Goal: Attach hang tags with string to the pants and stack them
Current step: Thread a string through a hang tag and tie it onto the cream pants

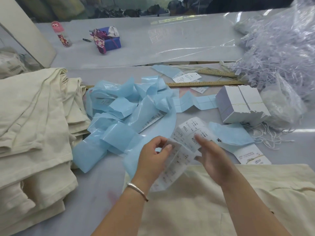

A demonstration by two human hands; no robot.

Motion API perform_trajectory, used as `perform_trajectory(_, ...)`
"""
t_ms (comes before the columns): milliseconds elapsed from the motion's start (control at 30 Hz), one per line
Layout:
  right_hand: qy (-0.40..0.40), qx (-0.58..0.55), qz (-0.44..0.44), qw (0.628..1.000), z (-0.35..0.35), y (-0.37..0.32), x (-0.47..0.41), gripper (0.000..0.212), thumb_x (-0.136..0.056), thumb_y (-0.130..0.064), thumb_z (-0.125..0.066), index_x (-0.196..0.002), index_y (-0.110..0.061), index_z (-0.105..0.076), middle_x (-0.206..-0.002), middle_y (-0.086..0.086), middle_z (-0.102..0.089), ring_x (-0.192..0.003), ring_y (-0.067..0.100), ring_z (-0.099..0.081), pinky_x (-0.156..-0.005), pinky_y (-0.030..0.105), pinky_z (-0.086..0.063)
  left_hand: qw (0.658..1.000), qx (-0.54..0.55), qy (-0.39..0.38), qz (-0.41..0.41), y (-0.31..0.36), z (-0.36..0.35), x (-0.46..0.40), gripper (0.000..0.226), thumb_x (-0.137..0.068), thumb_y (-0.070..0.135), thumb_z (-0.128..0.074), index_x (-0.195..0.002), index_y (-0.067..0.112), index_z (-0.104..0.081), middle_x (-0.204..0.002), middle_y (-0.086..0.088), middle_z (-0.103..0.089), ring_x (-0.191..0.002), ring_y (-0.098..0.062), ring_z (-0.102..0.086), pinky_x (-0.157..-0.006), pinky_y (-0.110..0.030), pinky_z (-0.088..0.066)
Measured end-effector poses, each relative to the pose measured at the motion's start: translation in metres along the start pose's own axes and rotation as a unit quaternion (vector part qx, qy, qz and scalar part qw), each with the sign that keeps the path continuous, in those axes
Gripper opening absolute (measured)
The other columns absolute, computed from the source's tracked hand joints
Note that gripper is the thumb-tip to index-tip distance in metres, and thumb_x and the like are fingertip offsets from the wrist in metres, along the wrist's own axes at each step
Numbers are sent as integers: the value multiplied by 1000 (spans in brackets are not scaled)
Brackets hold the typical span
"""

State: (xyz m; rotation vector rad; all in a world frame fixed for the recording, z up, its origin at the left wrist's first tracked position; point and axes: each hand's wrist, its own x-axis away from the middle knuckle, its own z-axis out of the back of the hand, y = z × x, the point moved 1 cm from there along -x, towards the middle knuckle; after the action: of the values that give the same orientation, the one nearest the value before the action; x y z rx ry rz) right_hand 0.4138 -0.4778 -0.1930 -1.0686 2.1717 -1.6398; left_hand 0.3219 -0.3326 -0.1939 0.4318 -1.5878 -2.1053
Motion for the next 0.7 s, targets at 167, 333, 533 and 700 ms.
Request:
perform_trajectory(167, 53, 166, -7, 985, -5, 7, -4, 18, -79, -11, -75, -95, -17, -71, -92, 2, -75, -88, 21, -71, -67, 20, -54, 995, 82, -56, -18, 13, -20, -13, 30, -94, -6, -50, -101, 18, -66, -98, 8, -69, -95, 0, -62, -87, -15, -48)
perform_trajectory(333, 407, 326, 102, 847, 32, -2, -33, 46, -97, -30, -53, -66, 3, -52, -61, 10, -52, -61, 27, -53, -55, 38, -44, 989, -126, -17, -81, -8, -7, -31, 39, -92, 5, -54, -128, 21, -60, -129, 11, -59, -122, -4, -48, -103, -11, -30)
perform_trajectory(533, 223, 215, -252, 917, 47, -6, -61, 88, -93, -70, -13, -84, 4, -60, -53, 18, -63, -29, 21, -49, -41, 23, -36, 953, -292, 57, -61, -43, 16, -76, 33, -85, -7, -51, -112, 3, -67, -114, -14, -66, -113, -31, -54, -97, -29, -35)
perform_trajectory(700, 85, -40, -147, 985, 26, 8, -68, 45, -95, -59, -37, -129, -31, -45, -110, 11, -70, -70, 25, -70, -53, 29, -53, 899, -424, 61, -88, -58, 29, -126, 37, -84, 5, -57, -121, 7, -61, -132, -16, -55, -127, -33, -46, -106, -39, -30)
